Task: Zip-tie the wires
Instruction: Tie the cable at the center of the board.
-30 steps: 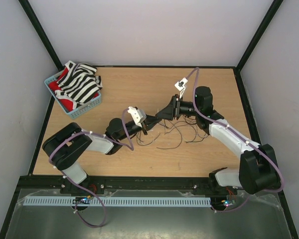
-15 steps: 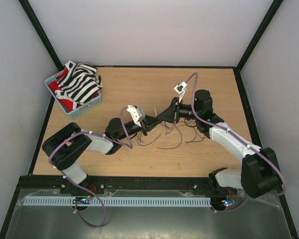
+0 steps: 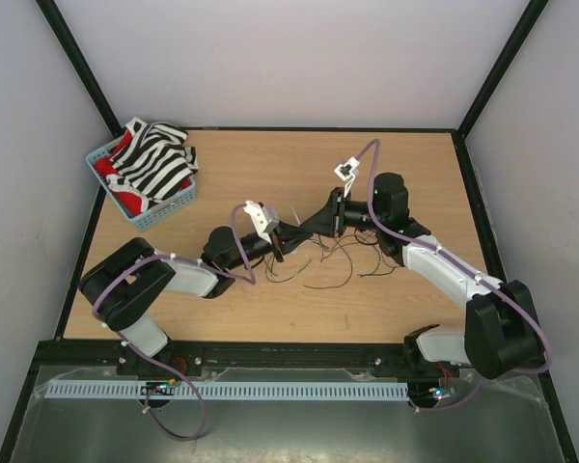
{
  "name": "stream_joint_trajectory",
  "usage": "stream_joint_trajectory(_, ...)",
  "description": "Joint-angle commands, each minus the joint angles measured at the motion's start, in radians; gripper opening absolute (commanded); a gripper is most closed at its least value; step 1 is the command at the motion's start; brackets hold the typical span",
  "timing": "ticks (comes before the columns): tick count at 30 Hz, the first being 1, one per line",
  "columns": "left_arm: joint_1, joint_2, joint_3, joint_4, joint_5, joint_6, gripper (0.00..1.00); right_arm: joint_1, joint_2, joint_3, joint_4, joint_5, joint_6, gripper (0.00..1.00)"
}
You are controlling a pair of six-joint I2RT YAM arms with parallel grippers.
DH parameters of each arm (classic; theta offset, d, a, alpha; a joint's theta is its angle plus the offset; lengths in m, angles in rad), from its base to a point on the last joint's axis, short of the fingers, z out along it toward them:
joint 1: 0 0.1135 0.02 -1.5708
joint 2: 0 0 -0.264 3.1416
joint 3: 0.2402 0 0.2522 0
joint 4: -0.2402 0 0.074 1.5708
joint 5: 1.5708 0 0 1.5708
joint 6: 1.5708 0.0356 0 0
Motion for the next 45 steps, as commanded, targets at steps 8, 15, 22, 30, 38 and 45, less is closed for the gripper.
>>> stream_joint_trajectory(8, 0.008, -0.009, 0.01, 0.055, 0.031, -0.043, 0.0, 0.014, 0.02, 0.026, 0.043, -0.01, 0.018, 0.31)
stream_joint_trajectory(15, 0.007, 0.005, 0.024, 0.055, 0.041, -0.069, 0.0, 0.025, 0.028, 0.023, 0.064, 0.004, 0.027, 0.33)
stream_joint_trajectory(22, 0.009, 0.003, 0.021, 0.055, 0.043, -0.07, 0.0, 0.025, 0.041, 0.027, 0.081, 0.01, 0.031, 0.13)
stream_joint_trajectory(30, 0.029, -0.017, -0.003, 0.055, 0.046, -0.073, 0.1, 0.023, 0.002, 0.068, 0.021, 0.066, 0.038, 0.0)
stream_joint_trajectory(38, 0.047, -0.006, -0.002, 0.055, 0.067, -0.096, 0.1, 0.024, -0.006, 0.104, 0.008, 0.061, 0.101, 0.0)
stream_joint_trajectory(45, 0.049, 0.019, 0.008, 0.055, 0.101, -0.122, 0.05, 0.024, -0.003, 0.12, 0.012, 0.089, 0.114, 0.0)
